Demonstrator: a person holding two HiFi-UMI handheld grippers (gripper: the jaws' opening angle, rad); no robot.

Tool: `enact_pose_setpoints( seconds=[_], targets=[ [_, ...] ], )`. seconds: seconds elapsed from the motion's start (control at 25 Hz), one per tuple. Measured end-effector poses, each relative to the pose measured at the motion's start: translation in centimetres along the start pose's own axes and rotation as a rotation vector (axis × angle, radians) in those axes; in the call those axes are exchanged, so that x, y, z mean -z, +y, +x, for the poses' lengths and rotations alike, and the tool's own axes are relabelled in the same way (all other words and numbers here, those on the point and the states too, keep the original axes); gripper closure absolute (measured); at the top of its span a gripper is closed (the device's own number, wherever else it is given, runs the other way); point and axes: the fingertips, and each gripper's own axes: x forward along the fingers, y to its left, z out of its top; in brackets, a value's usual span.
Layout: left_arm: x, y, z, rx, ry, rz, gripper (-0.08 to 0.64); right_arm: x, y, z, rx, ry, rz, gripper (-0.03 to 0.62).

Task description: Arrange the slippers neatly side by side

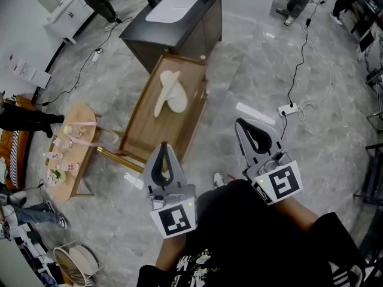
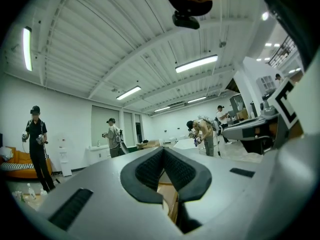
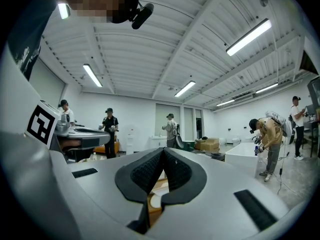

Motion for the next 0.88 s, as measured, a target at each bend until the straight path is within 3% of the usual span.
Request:
enact_pose_setpoints(
  seconds=[0.44, 0.88],
  targets=[
    [0.9, 0.6, 0.6, 0.024, -0.001, -0.011, 0.560, 0.3, 0.0, 0.6, 0.038, 0.022, -0.020, 0.594],
    [1.8, 2.4, 2.3, -0.008, 0.027, -0.009, 0.560, 1.3, -0.5, 3.2, 0.012, 0.037, -0.004, 0.594]
  ],
)
